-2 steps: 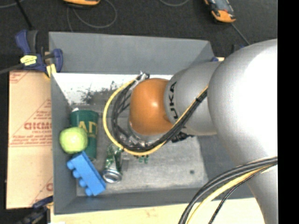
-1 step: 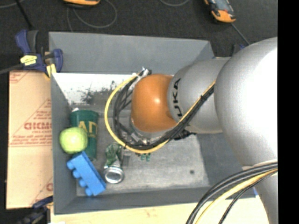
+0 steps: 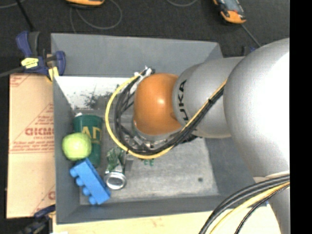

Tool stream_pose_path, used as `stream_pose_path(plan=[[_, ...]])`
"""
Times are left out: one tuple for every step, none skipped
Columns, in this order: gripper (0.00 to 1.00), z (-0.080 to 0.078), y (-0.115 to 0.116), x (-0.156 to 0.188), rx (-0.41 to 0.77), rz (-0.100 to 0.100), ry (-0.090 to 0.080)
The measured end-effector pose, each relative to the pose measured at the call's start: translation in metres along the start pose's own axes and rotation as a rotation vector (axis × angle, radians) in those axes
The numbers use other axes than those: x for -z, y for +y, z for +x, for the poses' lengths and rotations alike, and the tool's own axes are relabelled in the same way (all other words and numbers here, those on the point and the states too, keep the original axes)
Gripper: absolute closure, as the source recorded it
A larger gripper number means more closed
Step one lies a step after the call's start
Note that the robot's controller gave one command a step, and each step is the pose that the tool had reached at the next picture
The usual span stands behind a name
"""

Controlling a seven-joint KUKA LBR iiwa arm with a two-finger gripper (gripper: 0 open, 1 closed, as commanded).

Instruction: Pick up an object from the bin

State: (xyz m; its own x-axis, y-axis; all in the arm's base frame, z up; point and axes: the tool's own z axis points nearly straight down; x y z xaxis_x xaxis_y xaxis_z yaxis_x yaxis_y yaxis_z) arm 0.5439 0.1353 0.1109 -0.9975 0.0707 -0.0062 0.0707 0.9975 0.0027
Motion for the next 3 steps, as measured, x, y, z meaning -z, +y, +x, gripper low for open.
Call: stream_pose_path(plan=[[1.0,-0.01,-0.015,0.008,-0.002,0.001,0.004],[1.0,-0.019,-0.015,0.022,-0.018,0.003,0.003],[1.0,-0.021,-0.009,0.026,-0.016,0.003,0.005]])
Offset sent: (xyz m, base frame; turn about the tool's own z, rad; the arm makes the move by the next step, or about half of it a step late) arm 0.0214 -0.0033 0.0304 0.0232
